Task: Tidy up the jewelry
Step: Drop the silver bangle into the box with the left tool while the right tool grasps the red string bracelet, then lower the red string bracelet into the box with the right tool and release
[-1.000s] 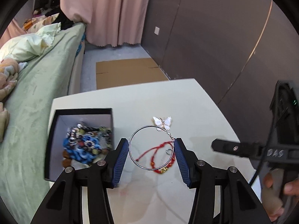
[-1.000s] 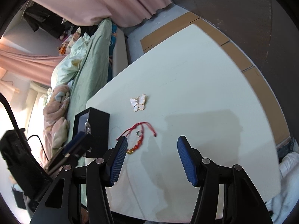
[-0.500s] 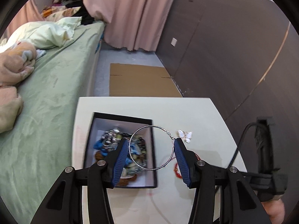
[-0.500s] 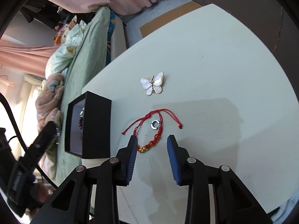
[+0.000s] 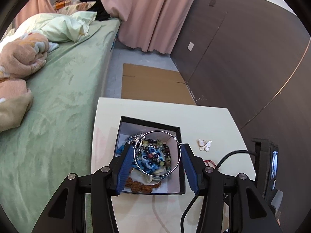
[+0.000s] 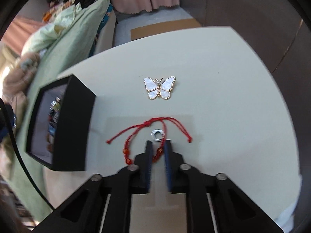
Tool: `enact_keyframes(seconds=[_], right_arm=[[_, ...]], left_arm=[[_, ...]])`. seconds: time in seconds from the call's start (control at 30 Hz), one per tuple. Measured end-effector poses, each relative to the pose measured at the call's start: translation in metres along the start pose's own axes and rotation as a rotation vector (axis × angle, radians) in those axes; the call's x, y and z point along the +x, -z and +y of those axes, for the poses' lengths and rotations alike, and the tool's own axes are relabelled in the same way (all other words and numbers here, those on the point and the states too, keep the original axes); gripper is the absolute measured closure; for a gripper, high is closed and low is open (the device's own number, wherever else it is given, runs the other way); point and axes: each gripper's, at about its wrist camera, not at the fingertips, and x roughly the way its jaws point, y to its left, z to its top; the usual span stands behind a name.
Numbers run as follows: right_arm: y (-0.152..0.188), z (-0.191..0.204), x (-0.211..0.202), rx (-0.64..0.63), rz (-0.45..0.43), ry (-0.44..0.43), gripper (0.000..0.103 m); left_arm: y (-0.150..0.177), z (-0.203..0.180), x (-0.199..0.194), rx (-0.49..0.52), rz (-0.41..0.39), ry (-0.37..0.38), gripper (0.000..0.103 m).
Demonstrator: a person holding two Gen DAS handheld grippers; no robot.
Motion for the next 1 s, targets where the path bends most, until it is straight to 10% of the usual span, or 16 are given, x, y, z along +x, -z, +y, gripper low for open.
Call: enact_keyframes(seconds=[0.27,0.5,1.0], right_arm=[[-0.002,-0.024,-0.024,0.073,-0.061,-0.123,0.094],[-0.006,-0.029,-0.052,0.120,-0.148,-0.262,0.094],[-0.010,0.008,-0.091,0.094,-0.318,-0.543,0.094]], left_arm=[[-0.004,0.014,0.009,-0.069,0.041,0.035,0.049],[-0.004,0.020,0.008,-0.137,0.054,0.100,0.020],[-0.008,0.040,-0.011,-0.173,-0.008,0.069,0.019]])
